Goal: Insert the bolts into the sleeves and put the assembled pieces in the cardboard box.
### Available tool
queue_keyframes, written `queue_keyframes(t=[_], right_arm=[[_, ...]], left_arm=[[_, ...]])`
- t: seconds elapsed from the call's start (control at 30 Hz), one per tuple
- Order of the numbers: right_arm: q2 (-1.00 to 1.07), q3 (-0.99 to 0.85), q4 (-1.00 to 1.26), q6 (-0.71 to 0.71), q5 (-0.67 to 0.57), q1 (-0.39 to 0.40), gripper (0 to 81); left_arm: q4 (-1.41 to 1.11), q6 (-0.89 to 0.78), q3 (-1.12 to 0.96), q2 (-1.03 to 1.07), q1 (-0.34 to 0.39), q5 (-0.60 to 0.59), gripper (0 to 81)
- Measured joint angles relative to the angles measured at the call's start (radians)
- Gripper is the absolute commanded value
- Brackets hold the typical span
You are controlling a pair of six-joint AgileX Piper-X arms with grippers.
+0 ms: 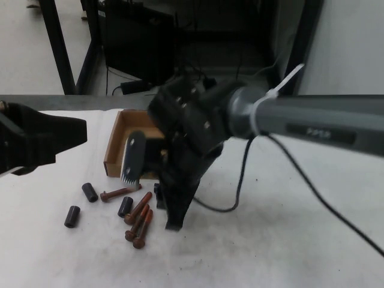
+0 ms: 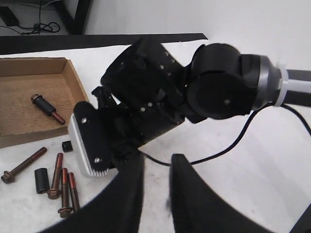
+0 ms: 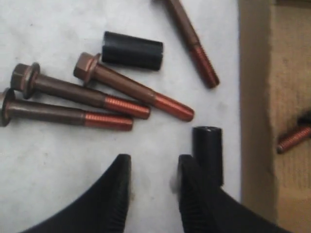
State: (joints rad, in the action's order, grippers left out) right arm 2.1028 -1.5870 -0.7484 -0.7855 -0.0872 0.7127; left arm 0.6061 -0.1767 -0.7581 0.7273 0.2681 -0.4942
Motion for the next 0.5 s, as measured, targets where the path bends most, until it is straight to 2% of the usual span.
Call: queue_keyframes(t=[0.33,0.5], right_arm=[[0.043,0.0,0.041,-0.027,0.142,0.026,30.9],[0.043,-0.002,0.052,-0.026,0.175,0.032,30.9]], left_arm=[[0.0,0.0,0.0,0.0,0.0,0.0,18.8],[0.0,0.0,0.0,0.0,0.0,0.0,18.8]])
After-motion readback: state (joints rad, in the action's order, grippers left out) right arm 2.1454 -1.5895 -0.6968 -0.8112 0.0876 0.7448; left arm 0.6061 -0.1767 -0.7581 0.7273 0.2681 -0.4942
